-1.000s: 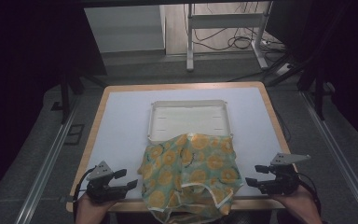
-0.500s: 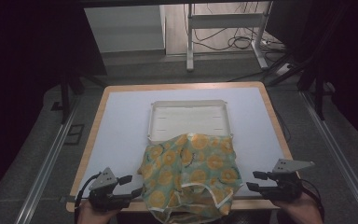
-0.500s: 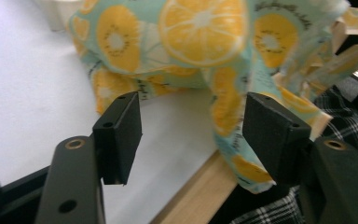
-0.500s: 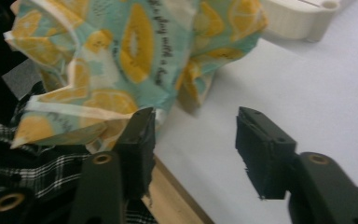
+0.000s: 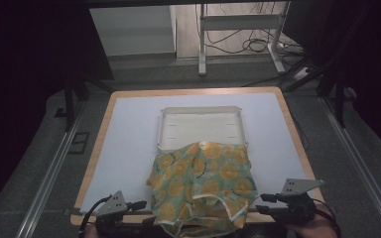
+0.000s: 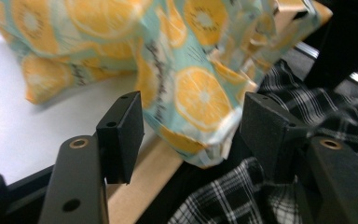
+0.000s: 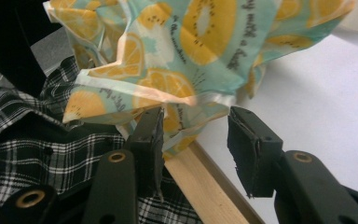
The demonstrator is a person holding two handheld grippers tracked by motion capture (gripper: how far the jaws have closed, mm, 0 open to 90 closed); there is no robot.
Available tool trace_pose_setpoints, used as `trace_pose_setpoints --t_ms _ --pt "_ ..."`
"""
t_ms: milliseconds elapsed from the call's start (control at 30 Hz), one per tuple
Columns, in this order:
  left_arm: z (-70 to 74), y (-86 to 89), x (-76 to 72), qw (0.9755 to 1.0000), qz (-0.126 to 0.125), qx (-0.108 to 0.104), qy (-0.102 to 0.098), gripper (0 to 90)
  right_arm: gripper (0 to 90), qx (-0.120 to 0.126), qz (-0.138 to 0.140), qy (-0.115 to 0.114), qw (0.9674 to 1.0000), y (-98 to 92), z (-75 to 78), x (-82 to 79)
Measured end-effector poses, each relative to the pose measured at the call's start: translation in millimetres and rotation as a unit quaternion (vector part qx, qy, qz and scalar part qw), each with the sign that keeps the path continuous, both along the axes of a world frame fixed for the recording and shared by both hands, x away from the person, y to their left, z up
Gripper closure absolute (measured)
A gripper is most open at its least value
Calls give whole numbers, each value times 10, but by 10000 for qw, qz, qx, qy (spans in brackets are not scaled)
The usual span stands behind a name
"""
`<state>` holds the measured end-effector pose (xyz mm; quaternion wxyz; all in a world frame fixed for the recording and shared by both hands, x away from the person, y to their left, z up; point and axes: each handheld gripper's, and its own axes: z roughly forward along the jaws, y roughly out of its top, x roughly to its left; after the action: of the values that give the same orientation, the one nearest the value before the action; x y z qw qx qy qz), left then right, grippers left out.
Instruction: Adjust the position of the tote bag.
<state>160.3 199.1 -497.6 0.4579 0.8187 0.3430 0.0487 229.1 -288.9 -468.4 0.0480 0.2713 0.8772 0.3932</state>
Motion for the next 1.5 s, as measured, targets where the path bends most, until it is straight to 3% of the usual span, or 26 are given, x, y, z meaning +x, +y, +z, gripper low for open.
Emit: trace_pose_setpoints --t_ms 233,267,400,433,567,600,633,667,867,933,1000,1133,1200,1300,1500 --pt "-99 -37 -45 9997 -199 5 151 394 546 -2 151 21 9999 39 -31 -52" --pt "-123 -74 -57 9995 -270 106 141 390 545 -7 170 29 9999 47 -35 -61" --pt "-141 -137 -71 9991 -338 162 172 384 543 -26 228 58 9997 68 -51 -79" --pt "-150 -166 -74 9984 -487 101 268 391 543 -44 275 78 9996 82 -65 -89" --pt "-153 -214 -90 9966 -764 15 320 394 543 -69 327 94 9994 96 -75 -104" --pt "-165 -254 -98 9947 -948 -59 389 400 540 -73 341 108 9993 105 -80 -107" --pt "-165 -254 -98 9947 -948 -59 389 400 540 -73 341 108 9993 105 -80 -107" --pt "-184 -300 -106 9923 -1133 -131 484 400 538 -90 347 117 9993 109 -86 -107" --pt "-239 -445 -99 9894 -1290 216 634 398 537 -109 363 110 9992 111 -102 -101" --pt "-248 -468 -88 9895 -1244 324 657 398 537 -117 364 114 9992 111 -102 -102" --pt "-280 -505 -53 9895 -1078 490 825 406 537 -132 384 120 9991 112 -107 -102" --pt "-295 -507 3 9914 -720 621 898 415 534 -138 424 128 9989 113 -106 -103" --pt "-291 -484 39 9930 -584 543 875 413 533 -140 438 126 9989 121 -108 -104" --pt "-280 -474 84 9956 -383 248 813 408 529 -142 496 166 9985 135 -115 -107" --pt "-261 -449 148 9969 -240 19 747 385 506 -70 607 263 9978 157 -123 -115"
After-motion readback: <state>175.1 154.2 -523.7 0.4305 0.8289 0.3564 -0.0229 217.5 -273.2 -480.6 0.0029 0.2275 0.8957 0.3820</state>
